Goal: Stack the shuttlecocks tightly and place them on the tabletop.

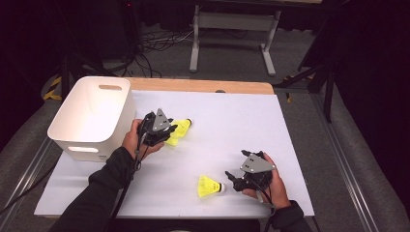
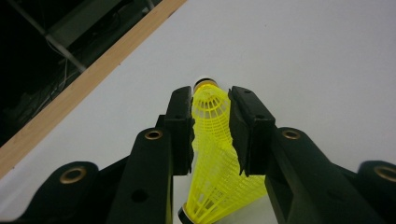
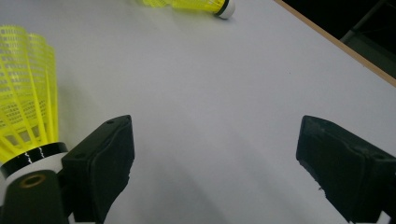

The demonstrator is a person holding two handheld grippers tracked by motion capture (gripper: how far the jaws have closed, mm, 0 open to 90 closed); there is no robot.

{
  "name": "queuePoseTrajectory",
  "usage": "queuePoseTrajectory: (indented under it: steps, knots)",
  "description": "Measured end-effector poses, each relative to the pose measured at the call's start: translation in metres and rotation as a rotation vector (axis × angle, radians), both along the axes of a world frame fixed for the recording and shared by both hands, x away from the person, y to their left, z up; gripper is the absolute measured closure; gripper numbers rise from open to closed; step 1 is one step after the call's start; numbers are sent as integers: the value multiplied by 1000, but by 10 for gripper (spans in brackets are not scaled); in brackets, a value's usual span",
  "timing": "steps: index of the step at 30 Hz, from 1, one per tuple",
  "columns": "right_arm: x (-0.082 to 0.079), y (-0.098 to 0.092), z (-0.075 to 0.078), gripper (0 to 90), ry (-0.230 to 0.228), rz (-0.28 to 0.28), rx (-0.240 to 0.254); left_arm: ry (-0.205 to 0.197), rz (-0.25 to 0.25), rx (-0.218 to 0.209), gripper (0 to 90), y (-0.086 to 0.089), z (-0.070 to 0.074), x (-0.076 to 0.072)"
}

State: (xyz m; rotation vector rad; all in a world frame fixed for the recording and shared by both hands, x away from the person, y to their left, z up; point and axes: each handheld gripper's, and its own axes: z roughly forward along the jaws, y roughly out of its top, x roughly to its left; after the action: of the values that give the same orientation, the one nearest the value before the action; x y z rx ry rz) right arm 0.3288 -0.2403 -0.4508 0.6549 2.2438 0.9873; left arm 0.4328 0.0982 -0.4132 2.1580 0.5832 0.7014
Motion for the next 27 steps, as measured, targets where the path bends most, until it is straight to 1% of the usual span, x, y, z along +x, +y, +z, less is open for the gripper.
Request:
queuePoseTrajectory:
  steps: [1, 2, 4, 5, 6, 7, 9, 10, 11, 12, 13, 14, 15, 16, 17, 19, 20, 21, 22, 23, 24, 25, 26, 27]
  knots:
    - [0, 0, 0, 121, 0, -2, 3, -3, -8, -10, 694, 1, 2, -2]
    - [0, -1, 1, 120, -2, -5, 6, -3, -8, -10, 688, 1, 2, -2]
    - [1, -2, 1, 119, -2, -12, 16, -9, -26, -16, 678, 3, 6, -7]
    - [1, -3, 2, 119, -3, -14, 19, -28, -50, -39, 667, 6, 9, -14]
    - [1, -3, 2, 119, -3, -14, 19, -28, -50, -39, 663, 6, 9, -14]
    - [1, -3, 2, 119, -5, -18, 22, -37, -52, -42, 663, 8, 10, -17]
    - [1, -4, 4, 119, -12, -26, 30, -49, -80, -61, 642, 12, 11, -24]
    - [1, -4, 4, 118, -13, -27, 32, -52, -85, -66, 639, 12, 11, -25]
    - [1, -4, 5, 119, -13, -31, 37, -66, -103, -72, 633, 15, 11, -32]
    - [1, -4, 5, 119, -13, -31, 37, -66, -103, -72, 627, 15, 11, -32]
    - [1, -6, 6, 119, -19, -44, 47, -82, -121, -85, 619, 17, 10, -38]
    - [1, -6, 7, 119, -19, -47, 48, -82, -121, -85, 617, 17, 10, -38]
    - [1, -7, 8, 119, -18, -51, 52, -90, -123, -85, 615, 19, 10, -41]
    - [1, -8, 8, 119, -24, -61, 53, -96, -143, -95, 610, 22, 8, -47]
    - [1, -8, 9, 120, -21, -66, 57, -96, -143, -95, 600, 22, 8, -47]
    - [1, -10, 11, 124, -22, -69, 71, -113, -164, -88, 559, 27, 5, -56]
    - [0, -11, 12, 124, -26, -72, 76, -122, -171, -90, 550, 29, 4, -59]
    - [0, -11, 13, 124, -30, -76, 81, -124, -184, -101, 549, 31, 3, -62]
    - [0, -12, 14, 124, -30, -78, 89, -124, -184, -101, 540, 31, 3, -62]
    - [0, -13, 16, 128, -35, -83, 96, -130, -194, -104, 526, 34, 3, -65]
    - [-1, -13, 17, 128, -37, -84, 107, -145, -187, -99, 514, 36, 2, -68]
    - [-1, -13, 17, 130, -37, -81, 112, -141, -192, -115, 493, 41, 2, -71]
    - [-1, -13, 18, 133, -38, -80, 116, -146, -186, -125, 481, 43, 1, -73]
    - [-1, -13, 18, 133, -38, -80, 116, -146, -186, -125, 471, 43, 1, -73]
